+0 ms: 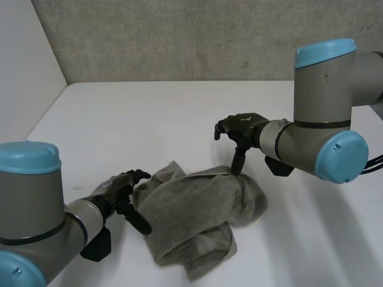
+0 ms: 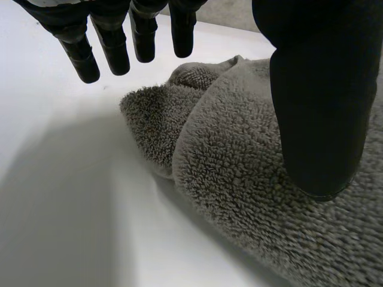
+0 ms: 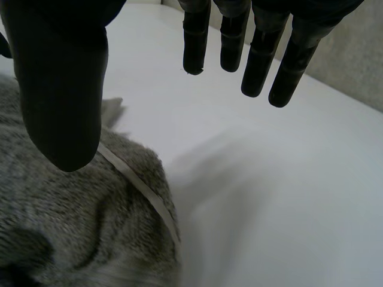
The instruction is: Fold the towel.
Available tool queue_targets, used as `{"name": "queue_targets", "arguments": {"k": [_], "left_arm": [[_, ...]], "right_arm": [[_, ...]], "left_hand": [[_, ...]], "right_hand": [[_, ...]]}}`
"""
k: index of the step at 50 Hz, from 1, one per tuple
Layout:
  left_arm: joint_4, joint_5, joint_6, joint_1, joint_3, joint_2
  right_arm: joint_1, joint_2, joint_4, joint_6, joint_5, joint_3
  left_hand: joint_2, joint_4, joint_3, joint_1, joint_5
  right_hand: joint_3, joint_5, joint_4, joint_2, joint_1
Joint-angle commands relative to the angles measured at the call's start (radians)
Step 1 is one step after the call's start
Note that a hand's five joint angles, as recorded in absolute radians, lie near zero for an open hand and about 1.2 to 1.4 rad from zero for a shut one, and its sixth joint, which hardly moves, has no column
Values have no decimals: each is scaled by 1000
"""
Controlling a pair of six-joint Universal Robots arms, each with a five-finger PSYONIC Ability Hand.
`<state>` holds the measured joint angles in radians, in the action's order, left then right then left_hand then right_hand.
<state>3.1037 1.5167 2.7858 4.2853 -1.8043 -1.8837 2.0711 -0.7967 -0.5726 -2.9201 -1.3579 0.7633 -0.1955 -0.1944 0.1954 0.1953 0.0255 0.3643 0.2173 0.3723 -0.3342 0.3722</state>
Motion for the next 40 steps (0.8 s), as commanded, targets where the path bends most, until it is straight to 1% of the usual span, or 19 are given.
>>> {"name": "queue_targets", "arguments": {"k": [1, 4, 10, 13, 15, 21, 25, 26, 30, 31, 32, 33, 34, 35, 36, 37, 38, 39, 40], "left_arm": [[10, 0, 1, -5, 36, -46], [12, -1, 3, -5, 49, -66], [15, -1, 9, -7, 68, -95], [16, -3, 12, -7, 77, -109], [19, -3, 12, -9, 86, -121], [24, -4, 14, -9, 102, -138], [26, -4, 14, -9, 114, -146], [26, -4, 14, -9, 114, -146], [44, 11, 15, -9, 126, -149], [53, 19, 17, -10, 131, -150], [53, 19, 17, -10, 131, -150], [62, 25, 17, -12, 138, -153], [67, 29, 20, -12, 146, -155], [67, 30, 20, -12, 146, -155], [69, 31, 33, -12, 157, -158], [70, 31, 56, -13, 172, -164], [70, 31, 57, -13, 172, -164], [70, 31, 95, -15, 192, -175], [70, 31, 95, -15, 192, -175]], "right_arm": [[-51, 54, -15, -1, 2, -12], [-58, 71, -16, 1, 2, 1], [-65, 79, -16, 1, 2, 27], [-66, 77, -16, 1, 3, 45], [-68, 77, -16, 1, 6, 50], [-69, 86, -7, 1, 11, 77], [-68, 96, -6, -2, 11, 83], [-68, 96, -6, -2, 11, 83], [-63, 97, -4, -4, 25, 91], [-60, 99, -3, -4, 26, 94], [-60, 99, -3, -4, 26, 94], [-60, 99, 2, -4, 26, 96], [-60, 99, 2, -4, 26, 96], [-58, 99, 14, -4, 26, 97], [-57, 99, 31, -5, 25, 97], [-57, 99, 31, -5, 25, 97], [-57, 97, 54, -10, 23, 91], [-57, 94, 81, -20, 13, 76], [-57, 94, 82, -21, 13, 76]], "left_hand": [[-123, -124, 123, 123, 119], [-194, -195, 194, 194, 189], [-203, -204, 203, 203, 198], [-235, -236, 235, 235, 231], [-305, -306, 305, 306, 301], [-361, -363, 362, 362, 357], [-481, -483, 482, 482, 477], [-482, -483, 482, 482, 477], [-643, -644, 643, 643, 638], [-739, -740, 739, 739, 735], [-740, -741, 740, 740, 736], [-813, -814, 813, 813, 808], [-860, -861, 860, 860, 856], [-861, -862, 861, 861, 856], [-890, -891, 890, 890, 885], [-919, -920, 919, 919, 914], [-919, -920, 919, 920, 915], [-934, -935, 934, 934, 929], [-934, -935, 934, 934, 929]], "right_hand": [[38, 10, 30, -68, 30], [38, 10, 30, -68, 30], [55, 28, 47, -85, 47], [99, 72, 91, -129, 91], [108, 81, 100, -138, 100], [143, 116, 135, -174, 136], [260, 233, 252, -291, 252], [261, 233, 253, -291, 253], [316, 289, 308, -347, 308], [369, 341, 361, -399, 361], [369, 342, 361, -400, 362], [448, 420, 440, -478, 440], [449, 421, 441, -479, 441], [617, 590, 609, -647, 609], [843, 815, 835, -873, 835], [845, 818, 837, -875, 837], [1030, 1003, 1022, -1060, 1022], [1032, 1004, 1024, -1062, 1024], [1032, 1004, 1024, -1062, 1024]]}}
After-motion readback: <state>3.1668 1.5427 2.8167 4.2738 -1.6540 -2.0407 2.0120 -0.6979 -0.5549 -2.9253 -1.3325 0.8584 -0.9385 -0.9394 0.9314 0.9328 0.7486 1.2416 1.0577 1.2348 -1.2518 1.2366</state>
